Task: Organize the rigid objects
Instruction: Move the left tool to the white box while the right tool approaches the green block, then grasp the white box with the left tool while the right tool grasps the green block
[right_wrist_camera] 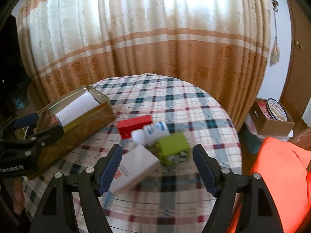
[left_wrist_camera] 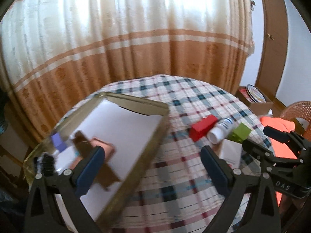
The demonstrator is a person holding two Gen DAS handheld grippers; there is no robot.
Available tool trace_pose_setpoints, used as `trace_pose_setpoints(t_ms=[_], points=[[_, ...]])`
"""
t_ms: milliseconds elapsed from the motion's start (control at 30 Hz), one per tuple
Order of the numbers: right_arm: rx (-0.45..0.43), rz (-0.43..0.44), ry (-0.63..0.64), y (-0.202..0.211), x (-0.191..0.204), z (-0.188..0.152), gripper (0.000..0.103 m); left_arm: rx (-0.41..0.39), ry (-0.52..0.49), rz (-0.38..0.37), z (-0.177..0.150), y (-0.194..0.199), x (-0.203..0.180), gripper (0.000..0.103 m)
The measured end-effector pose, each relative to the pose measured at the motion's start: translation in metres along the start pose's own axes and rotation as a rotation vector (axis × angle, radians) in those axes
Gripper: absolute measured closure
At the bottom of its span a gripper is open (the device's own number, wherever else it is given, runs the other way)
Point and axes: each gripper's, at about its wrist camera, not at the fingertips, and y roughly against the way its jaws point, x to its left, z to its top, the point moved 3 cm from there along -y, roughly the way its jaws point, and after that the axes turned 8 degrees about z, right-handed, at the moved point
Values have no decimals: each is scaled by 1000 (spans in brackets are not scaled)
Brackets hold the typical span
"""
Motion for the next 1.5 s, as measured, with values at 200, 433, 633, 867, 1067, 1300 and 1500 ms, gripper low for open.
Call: trace_pose_setpoints(t_ms=[200, 433, 633, 867, 1067, 1300, 1500], points=[[11, -51, -53, -1, -29, -5, 26, 7, -54, -53, -3, -2, -33, 3], [29, -77, -84, -6, -47, -12, 26, 41, -100, -101, -11, -12, -63, 3], [34, -84, -99, -8, -54, -14, 26, 38, -136, -126, -12, -13, -79, 3], [37, -90, -111, -9, -60, -15, 26, 79, -147, -145, -15, -24, -90, 3], [38, -94, -123, -9, -65, -16, 26, 118, -161, -168, -20, -33, -96, 4], [49, -80, -121, -14, -62, -15, 26, 165, -181, -226, -26, -42, -100, 62], [63, -54, -80, -21, -47, -13, 26, 151, -152, -175, -25, -43, -76, 63]])
